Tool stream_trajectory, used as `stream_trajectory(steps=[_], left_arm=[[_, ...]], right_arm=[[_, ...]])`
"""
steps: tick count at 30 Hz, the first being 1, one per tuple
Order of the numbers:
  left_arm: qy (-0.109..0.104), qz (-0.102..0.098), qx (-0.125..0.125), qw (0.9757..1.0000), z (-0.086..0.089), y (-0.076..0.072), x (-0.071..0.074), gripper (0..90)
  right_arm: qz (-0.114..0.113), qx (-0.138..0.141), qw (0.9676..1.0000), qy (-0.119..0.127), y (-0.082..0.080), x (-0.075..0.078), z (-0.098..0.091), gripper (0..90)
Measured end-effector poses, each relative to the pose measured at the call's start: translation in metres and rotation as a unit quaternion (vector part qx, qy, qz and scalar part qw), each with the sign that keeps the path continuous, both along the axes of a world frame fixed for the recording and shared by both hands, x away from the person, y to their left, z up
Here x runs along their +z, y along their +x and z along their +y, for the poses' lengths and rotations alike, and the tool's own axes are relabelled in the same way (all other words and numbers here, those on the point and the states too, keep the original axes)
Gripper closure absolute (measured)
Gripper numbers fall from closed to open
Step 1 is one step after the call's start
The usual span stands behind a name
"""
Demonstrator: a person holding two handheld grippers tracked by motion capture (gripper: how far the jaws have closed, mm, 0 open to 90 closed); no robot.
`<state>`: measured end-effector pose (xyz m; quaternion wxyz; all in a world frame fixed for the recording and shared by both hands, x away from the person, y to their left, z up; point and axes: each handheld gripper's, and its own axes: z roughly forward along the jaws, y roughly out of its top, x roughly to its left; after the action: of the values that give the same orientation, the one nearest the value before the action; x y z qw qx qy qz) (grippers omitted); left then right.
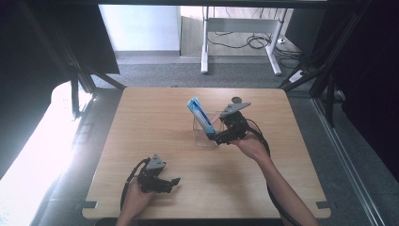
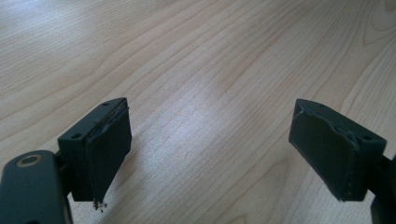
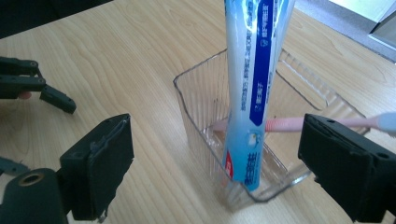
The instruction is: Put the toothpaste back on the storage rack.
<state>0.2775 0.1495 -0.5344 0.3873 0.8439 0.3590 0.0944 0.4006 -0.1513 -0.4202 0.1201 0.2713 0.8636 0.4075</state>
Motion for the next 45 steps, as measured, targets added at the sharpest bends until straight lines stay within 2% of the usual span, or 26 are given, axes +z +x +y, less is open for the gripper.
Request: stream_trajectory(steps=[8, 17, 26, 34, 41, 45], left_arm=[[-0.003, 0.000, 0.003, 1.0000, 0.001, 0.000, 0.000, 13.3], [-0.014, -0.003, 0.003, 0.9999, 0.002, 0.000, 0.001, 13.3], [-0.015, -0.002, 0.004, 0.9999, 0.003, 0.000, 0.001, 13.2], [-0.015, -0.003, 0.005, 0.9999, 0.002, 0.000, 0.001, 13.3], [-0.016, -0.004, 0.006, 0.9999, 0.002, 0.000, 0.001, 13.3], [-0.014, -0.004, 0.005, 0.9999, 0.002, 0.000, 0.001, 13.3]], right_arm=[[0.002, 0.000, 0.9999, -0.010, -0.013, -0.004, -0.012, 5.5], [0.001, -0.012, 0.9997, -0.021, -0.026, -0.012, -0.030, 1.4], [0.001, -0.023, 0.9992, -0.034, -0.039, -0.020, -0.049, 0.0], [0.003, -0.036, 0.9988, -0.034, -0.048, -0.025, -0.067, 0.0], [0.012, -0.046, 0.9985, -0.028, -0.056, -0.028, -0.083, 0.0], [0.018, -0.049, 0.9979, -0.038, -0.062, -0.030, -0.091, 0.1]])
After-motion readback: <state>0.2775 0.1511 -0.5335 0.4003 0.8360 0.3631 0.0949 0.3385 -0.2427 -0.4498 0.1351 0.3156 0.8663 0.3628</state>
